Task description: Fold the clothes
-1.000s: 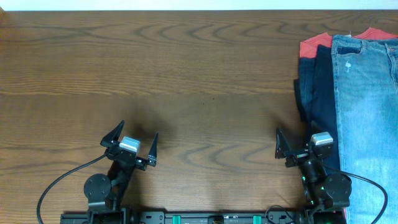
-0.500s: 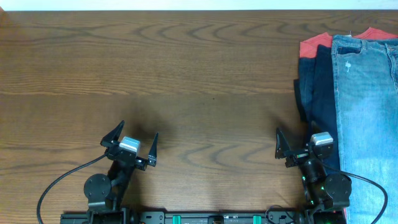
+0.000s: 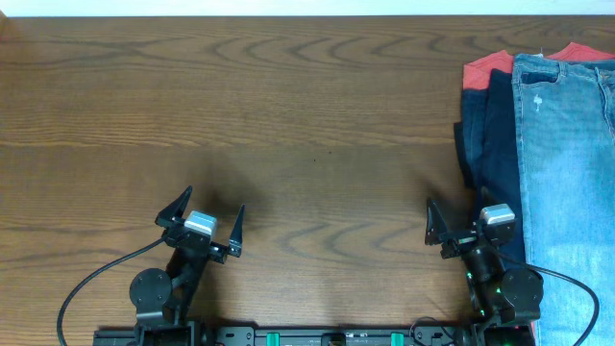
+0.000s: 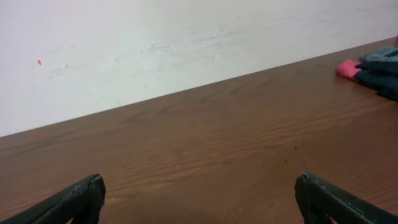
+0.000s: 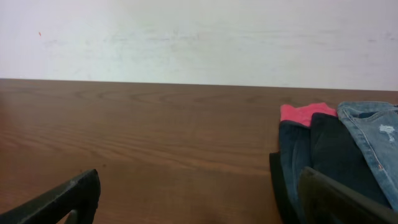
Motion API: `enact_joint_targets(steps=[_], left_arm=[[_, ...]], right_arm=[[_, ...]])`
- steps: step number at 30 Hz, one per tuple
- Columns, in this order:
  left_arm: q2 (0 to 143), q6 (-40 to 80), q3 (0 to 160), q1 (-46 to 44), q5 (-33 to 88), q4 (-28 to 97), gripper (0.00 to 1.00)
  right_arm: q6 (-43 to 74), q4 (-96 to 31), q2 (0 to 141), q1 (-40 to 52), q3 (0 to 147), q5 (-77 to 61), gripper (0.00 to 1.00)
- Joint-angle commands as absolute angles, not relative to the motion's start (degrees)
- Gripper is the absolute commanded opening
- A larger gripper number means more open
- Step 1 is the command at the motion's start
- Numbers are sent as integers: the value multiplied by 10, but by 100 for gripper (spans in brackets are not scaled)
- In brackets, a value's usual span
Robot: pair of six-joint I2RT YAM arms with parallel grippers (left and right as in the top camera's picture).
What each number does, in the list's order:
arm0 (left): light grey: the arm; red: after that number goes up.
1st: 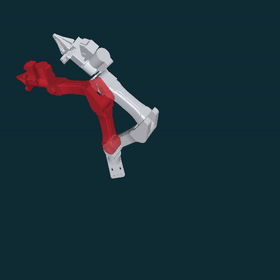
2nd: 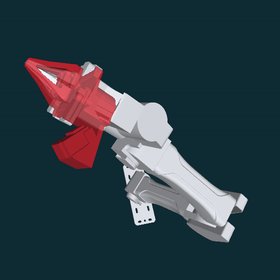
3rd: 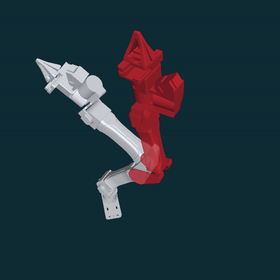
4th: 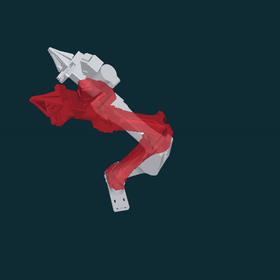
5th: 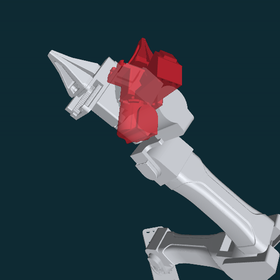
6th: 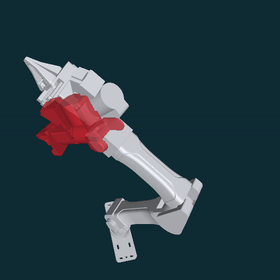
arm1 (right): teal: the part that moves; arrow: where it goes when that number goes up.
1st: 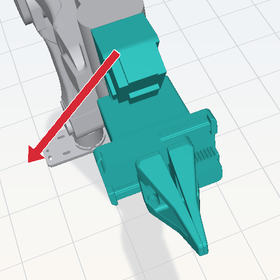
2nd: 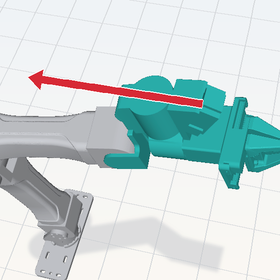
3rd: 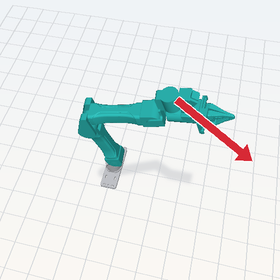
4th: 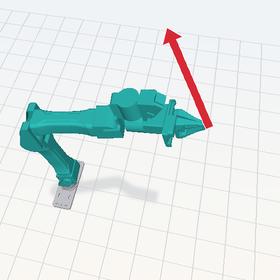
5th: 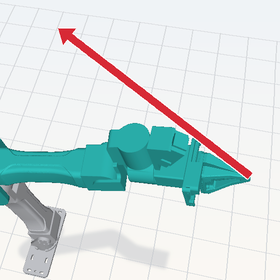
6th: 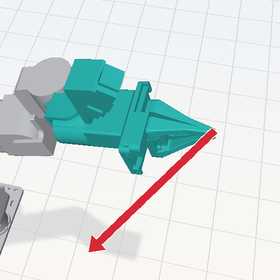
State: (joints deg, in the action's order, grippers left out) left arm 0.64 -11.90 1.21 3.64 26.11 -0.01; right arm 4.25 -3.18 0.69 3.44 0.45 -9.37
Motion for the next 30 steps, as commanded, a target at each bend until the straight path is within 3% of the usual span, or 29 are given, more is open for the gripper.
enact_joint_targets(steps=[1, 23, 30], left_arm=[[2, -122, 2, 34, 259, 22, 98], [3, -123, 2, 34, 263, 23, 98], [4, -74, 2, 34, 267, 23, 98]], right_arm=[[42, -34, 7, 34, 3, -92, 99], [42, -34, 7, 34, 3, -92, 99], [42, -34, 8, 34, 3, -95, 99]])
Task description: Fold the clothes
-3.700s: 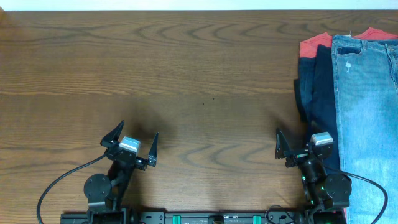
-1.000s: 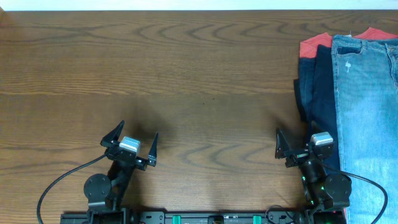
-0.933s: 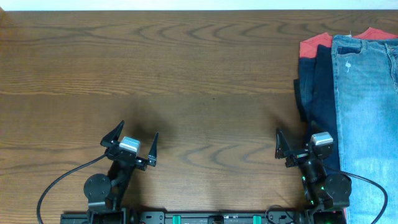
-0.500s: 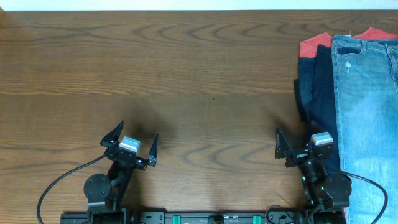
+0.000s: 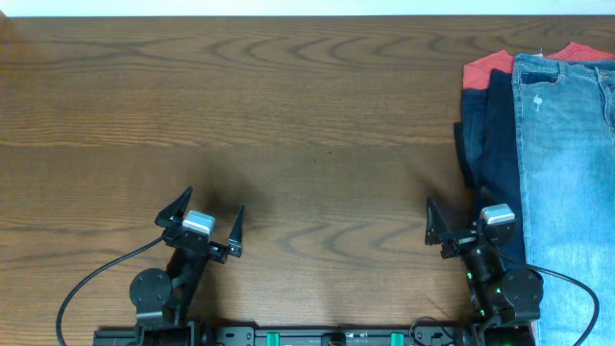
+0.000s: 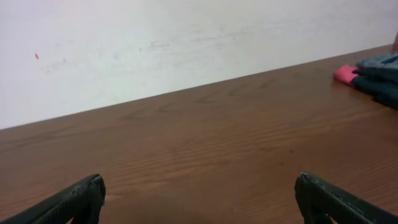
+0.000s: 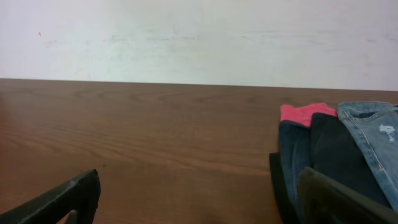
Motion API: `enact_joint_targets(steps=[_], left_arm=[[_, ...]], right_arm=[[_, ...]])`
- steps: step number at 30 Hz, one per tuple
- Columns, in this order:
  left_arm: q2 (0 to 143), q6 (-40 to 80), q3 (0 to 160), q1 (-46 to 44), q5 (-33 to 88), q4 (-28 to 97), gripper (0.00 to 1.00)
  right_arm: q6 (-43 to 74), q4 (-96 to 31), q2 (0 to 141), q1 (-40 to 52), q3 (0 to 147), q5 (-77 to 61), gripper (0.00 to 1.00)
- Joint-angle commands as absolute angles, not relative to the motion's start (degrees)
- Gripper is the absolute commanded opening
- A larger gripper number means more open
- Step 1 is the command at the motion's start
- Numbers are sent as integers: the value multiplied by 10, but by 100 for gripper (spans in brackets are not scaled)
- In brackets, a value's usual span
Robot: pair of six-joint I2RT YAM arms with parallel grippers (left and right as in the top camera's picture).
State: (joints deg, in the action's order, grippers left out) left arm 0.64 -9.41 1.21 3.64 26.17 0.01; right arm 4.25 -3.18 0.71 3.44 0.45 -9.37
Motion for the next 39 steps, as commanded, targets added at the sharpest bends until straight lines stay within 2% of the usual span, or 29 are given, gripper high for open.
enact_joint_targets(steps=[1, 9, 13, 17, 25, 32, 35, 39], left_arm=[[5, -74, 2, 34, 267, 23, 98], [15, -23, 66, 34, 258, 13, 98], [58, -14, 136, 34, 244, 29, 98], [165, 7, 244, 35, 181, 105, 98], [445, 8, 503, 34, 177, 278, 98], [631, -2, 768, 34, 177, 467, 98], [664, -3, 814, 34, 177, 492, 98], [668, 10, 820, 34, 212, 513, 98]], right_arm=[[42, -34, 9, 34, 3, -97, 99], [54, -44, 19, 34, 49, -133, 99], [64, -126, 46, 34, 133, -123, 99], [63, -256, 143, 34, 237, -123, 99], [63, -432, 418, 34, 433, -125, 99], [69, -498, 635, 34, 685, -188, 99], [81, -533, 679, 34, 733, -226, 99], [81, -520, 725, 33, 736, -201, 99]])
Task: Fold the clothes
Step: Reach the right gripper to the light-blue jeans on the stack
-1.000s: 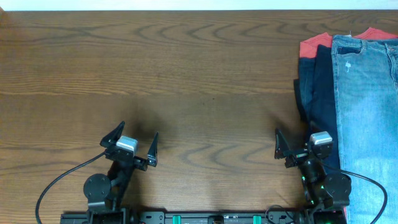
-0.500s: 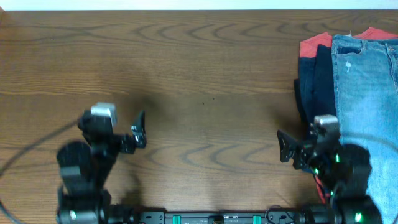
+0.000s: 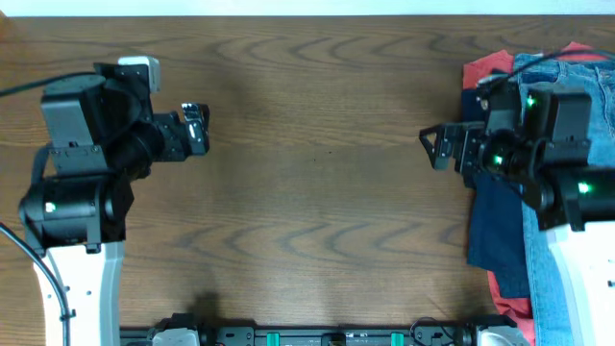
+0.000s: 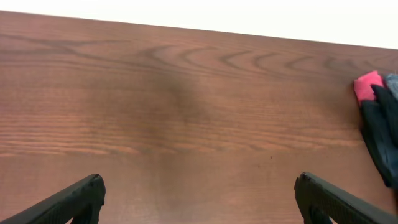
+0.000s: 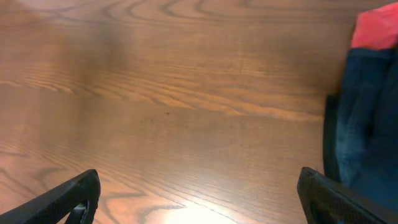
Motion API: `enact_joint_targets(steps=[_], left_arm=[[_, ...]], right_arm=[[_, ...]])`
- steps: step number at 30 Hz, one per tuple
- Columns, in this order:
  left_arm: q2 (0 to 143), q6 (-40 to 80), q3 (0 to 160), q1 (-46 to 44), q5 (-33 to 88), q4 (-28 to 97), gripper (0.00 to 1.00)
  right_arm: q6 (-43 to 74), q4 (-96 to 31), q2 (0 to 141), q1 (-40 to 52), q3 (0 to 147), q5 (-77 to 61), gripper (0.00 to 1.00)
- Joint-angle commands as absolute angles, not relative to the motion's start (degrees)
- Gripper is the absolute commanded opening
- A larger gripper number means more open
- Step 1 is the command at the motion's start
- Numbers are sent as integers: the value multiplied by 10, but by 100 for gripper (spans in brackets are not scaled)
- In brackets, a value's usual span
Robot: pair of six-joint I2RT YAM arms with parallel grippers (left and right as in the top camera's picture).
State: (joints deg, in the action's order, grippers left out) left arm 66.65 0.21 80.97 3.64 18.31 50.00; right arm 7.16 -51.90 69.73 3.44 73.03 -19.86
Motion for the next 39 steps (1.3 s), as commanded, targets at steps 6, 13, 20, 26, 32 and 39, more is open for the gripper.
enact_joint_targets(steps=[6, 13, 20, 26, 32, 39], left_arm=[[662, 10, 820, 34, 240, 531, 98], [679, 10, 820, 34, 240, 542, 98], [710, 10, 820, 34, 240, 601, 98], [740, 10, 819, 34, 240, 612, 98], [760, 10, 819, 34, 240, 613, 98], [766, 10, 819, 34, 240, 612, 98]], right_arm=[[95, -506, 841, 2, 788, -33, 99], [123, -371, 992, -74, 836, 48, 93], [154, -302, 1097, -136, 836, 44, 77], [154, -297, 1152, -174, 836, 45, 56], [133, -307, 1174, -181, 836, 45, 44], [98, -310, 1215, -178, 835, 14, 50]])
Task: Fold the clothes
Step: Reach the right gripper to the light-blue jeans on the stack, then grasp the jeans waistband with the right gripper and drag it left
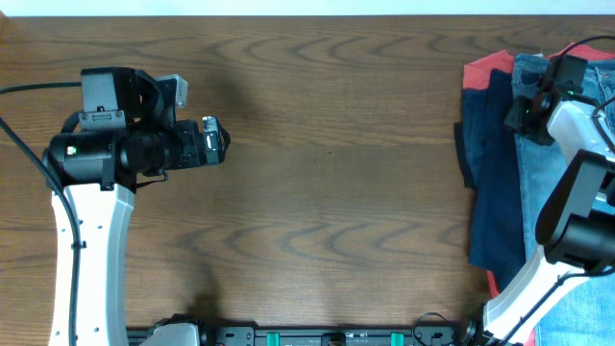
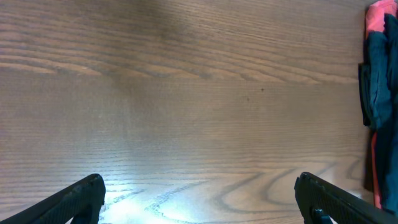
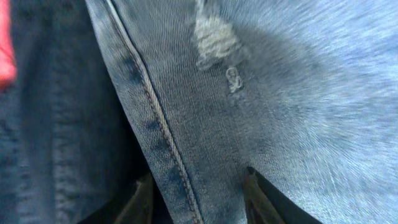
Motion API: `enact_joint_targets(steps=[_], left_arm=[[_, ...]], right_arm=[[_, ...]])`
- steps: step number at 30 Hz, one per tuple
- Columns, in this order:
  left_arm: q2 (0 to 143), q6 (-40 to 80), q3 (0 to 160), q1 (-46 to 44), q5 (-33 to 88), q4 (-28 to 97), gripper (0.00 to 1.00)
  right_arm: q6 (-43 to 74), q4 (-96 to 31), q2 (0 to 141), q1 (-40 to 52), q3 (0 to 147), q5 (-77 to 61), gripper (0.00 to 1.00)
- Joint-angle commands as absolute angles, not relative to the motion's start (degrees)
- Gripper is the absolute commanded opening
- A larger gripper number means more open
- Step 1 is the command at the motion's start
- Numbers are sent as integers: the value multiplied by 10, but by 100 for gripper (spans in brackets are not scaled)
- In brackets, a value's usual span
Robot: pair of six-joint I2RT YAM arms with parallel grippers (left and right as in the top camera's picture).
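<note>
At the table's right edge is a clothes pile: light blue jeans [image 1: 536, 183] on top, a dark navy garment [image 1: 485, 163] under them and a red garment [image 1: 483, 69] at the bottom. My right gripper [image 1: 519, 110] is down on the far end of the jeans [image 3: 280, 93]. Its jaws are narrowed but apart, one finger beside the seamed edge over the navy cloth [image 3: 56, 112], the other on the denim; my right gripper [image 3: 199, 177] has flat denim between its tips. My left gripper [image 1: 219, 144] hangs open over bare wood, empty [image 2: 199, 193].
The brown wooden table [image 1: 327, 192] stretches between the arms. The pile's left edge, navy garment [image 2: 375, 81] and red garment [image 2: 375, 15], shows at the right of the left wrist view. The right arm's links lie over the jeans.
My right gripper went from above the pile's left edge to the far end of the jeans, with jaws narrowed. My left gripper shifted a little right and nearer, and now looks straight down.
Both arms first rested at the near table edge with jaws wide open, unchanged a second later. Then both were raised over the table, the right one beside the pile. Now the right gripper straddles the jeans' edge and the left hovers open.
</note>
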State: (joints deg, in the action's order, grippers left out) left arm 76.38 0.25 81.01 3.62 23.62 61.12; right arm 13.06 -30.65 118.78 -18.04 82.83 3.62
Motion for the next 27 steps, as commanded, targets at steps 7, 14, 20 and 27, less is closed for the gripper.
enact_joint_targets(steps=[7, 14, 20, 27], left_arm=[[766, 10, 819, 34, 240, 613, 98], [766, 9, 819, 34, 240, 612, 98], [766, 10, 819, 34, 240, 612, 98], [766, 9, 819, 34, 240, 612, 98]], right_arm=[[87, -314, 1199, -182, 836, 105, 15], [87, -318, 1130, -211, 837, 150, 4], [81, -331, 1097, -233, 837, 119, 2], [51, -331, 1105, -230, 837, 21, 43]])
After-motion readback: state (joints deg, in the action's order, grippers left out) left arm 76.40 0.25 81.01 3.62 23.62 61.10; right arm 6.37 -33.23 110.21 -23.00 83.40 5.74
